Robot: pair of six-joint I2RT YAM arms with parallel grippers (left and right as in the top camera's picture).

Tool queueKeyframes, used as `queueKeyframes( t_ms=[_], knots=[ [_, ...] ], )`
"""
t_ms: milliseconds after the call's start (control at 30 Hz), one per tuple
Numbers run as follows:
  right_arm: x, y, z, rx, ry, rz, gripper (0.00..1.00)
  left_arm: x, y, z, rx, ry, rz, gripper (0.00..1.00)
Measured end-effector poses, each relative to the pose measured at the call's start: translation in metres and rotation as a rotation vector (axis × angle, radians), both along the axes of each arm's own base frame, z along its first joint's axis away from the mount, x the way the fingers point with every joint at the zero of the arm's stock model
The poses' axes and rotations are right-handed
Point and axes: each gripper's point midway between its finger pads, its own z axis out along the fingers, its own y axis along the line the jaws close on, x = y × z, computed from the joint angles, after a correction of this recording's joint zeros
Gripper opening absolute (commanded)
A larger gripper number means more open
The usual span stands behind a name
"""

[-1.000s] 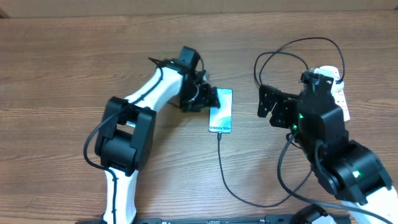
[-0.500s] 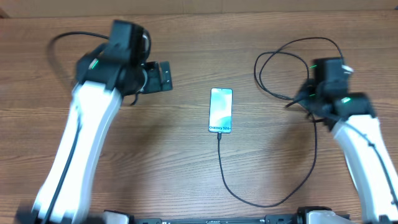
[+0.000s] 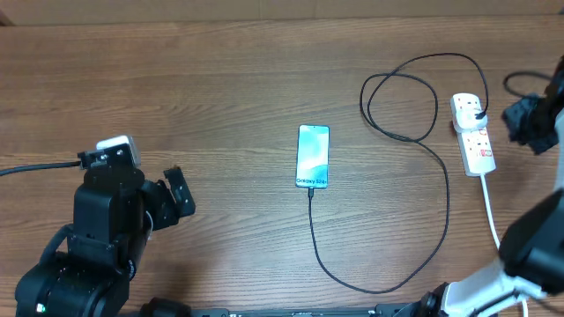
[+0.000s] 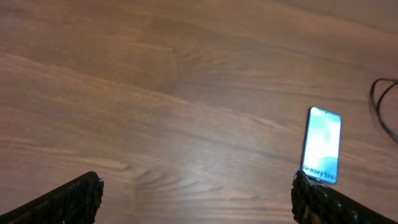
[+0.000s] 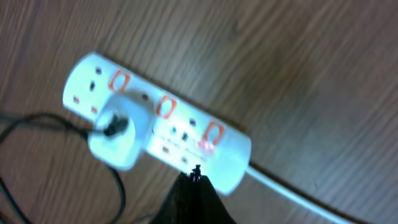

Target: Plug charger to phone and switch on socket

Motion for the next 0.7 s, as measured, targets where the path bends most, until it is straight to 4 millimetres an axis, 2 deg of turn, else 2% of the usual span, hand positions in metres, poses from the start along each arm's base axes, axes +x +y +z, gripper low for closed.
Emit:
queueKeyframes(
  t_ms=[100,167,300,467,700],
  knots=[
    [0.007,-0.004,-0.017,0.034,0.063,0.003,0.04,-0.001,0.000,-0.003,0.004,0.012,0.000,1.00],
    [0.012,-0.006,-0.036,0.056,0.099,0.006,0.04,-0.001,0.000,-0.003,0.004,0.013,0.000,1.00],
    [0.014,-0.007,-0.055,0.073,0.127,0.017,0.04,0.000,0.000,-0.003,0.004,0.013,0.001,0.99],
    [0.023,-0.005,-0.055,0.089,0.089,0.028,0.04,-0.006,0.004,0.003,-0.005,-0.016,0.012,1.00],
    [0.030,-0.001,-0.054,0.112,0.057,0.037,0.04,-0.037,0.038,0.027,-0.031,-0.160,0.158,1.00]
  ],
)
